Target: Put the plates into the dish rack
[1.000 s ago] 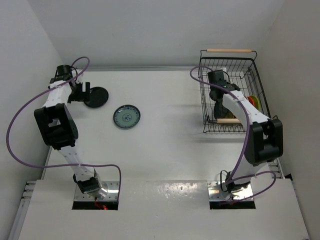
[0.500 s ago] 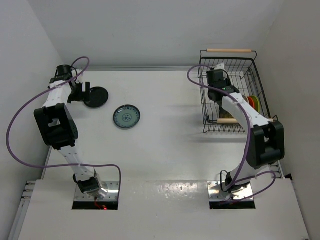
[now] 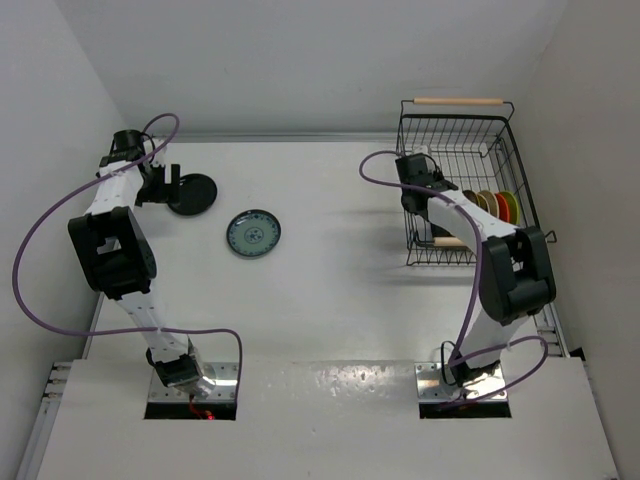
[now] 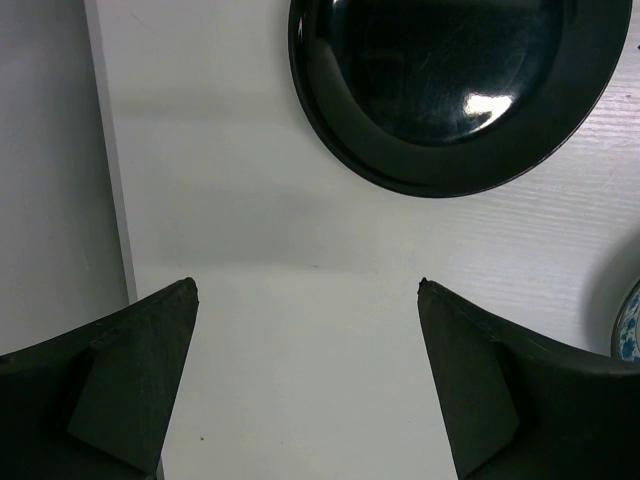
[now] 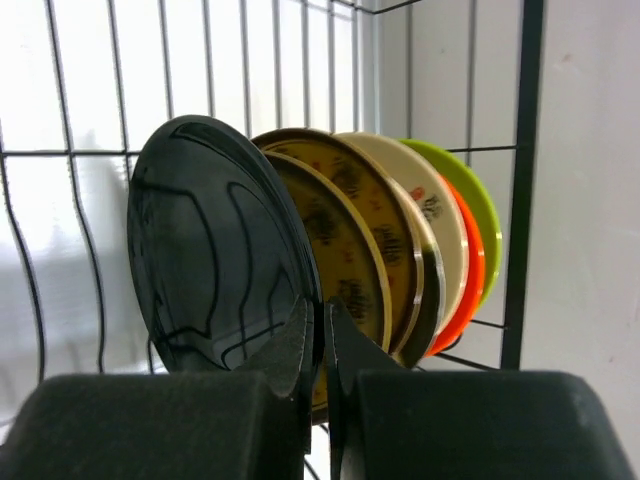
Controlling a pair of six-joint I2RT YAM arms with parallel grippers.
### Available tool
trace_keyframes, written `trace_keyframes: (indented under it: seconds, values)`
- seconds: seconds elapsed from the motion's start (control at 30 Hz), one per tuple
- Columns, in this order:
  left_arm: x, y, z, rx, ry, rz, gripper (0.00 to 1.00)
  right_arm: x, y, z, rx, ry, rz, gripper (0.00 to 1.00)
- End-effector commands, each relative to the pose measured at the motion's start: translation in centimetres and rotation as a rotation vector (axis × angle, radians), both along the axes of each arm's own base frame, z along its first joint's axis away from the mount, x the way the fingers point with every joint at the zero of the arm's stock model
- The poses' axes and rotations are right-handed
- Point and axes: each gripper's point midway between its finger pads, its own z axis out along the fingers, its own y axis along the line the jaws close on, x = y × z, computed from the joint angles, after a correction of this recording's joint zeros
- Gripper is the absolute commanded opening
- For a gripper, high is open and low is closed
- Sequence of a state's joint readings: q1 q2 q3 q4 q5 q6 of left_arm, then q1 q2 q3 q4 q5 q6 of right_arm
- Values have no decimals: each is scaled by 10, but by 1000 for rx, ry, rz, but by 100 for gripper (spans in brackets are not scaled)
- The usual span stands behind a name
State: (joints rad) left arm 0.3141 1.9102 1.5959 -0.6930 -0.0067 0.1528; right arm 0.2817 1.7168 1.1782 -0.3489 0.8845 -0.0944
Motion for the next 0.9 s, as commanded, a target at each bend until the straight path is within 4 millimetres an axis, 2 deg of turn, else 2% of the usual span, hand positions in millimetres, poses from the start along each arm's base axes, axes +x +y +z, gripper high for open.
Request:
trace_keyframes:
  seconds: [0.0,0.07,0.1,0.17,0.2,0.27,0.3,0.33,0.37,0.43,0.5,0.57,0.6,0.63,0.7,0.77,0.8,0.83,0.87]
  values:
    - [6,5,15,13,-50,7,96,2,5,-1,7,-22,-13,0]
    - [5,7,15,25,-46,4,96,2,5,-6,0,4,-13,2]
    - [5,7,11,22,-37,4,96,2,6,-6,2,6,-12,14]
    - [5,7,7,19,-27,4,96,3,9,-5,11,16,-2,28]
    - [7,8,10,27,-36,-3,96,4,10,0,20,0,0,41]
    - [12,6,0,5,-20,-14,96,6,14,9,51,-30,13,55]
    - [15,7,0,7,-25,-14,96,6,16,12,68,-41,19,65]
    - [18,8,-2,6,-22,-14,96,8,17,16,75,-54,21,69]
    - [21,7,-13,-10,-6,-20,96,9,18,26,90,-83,25,72]
    - [32,7,-15,-23,-17,-30,96,13,21,37,101,-103,32,77]
    - [45,7,-28,-48,-13,-44,96,15,23,54,116,-136,43,77]
    - [54,8,-39,-89,-14,-23,96,14,27,61,126,-148,54,79]
    - [61,15,-38,-97,-32,-20,96,13,26,65,130,-163,51,79]
    - [63,14,-57,-141,-11,-15,96,11,30,69,136,-175,60,79]
    - [68,12,-69,-168,-1,-13,96,7,33,79,145,-200,71,79]
    - [70,7,-82,-204,14,-27,96,4,37,81,144,-207,85,79]
    - [67,-3,-96,-256,41,-55,96,4,38,83,149,-219,86,79]
    - [65,-8,-103,-283,56,-63,96,1,37,91,148,-242,86,79]
    - [64,-12,-108,-304,62,-71,94,-1,36,89,141,-241,84,79]
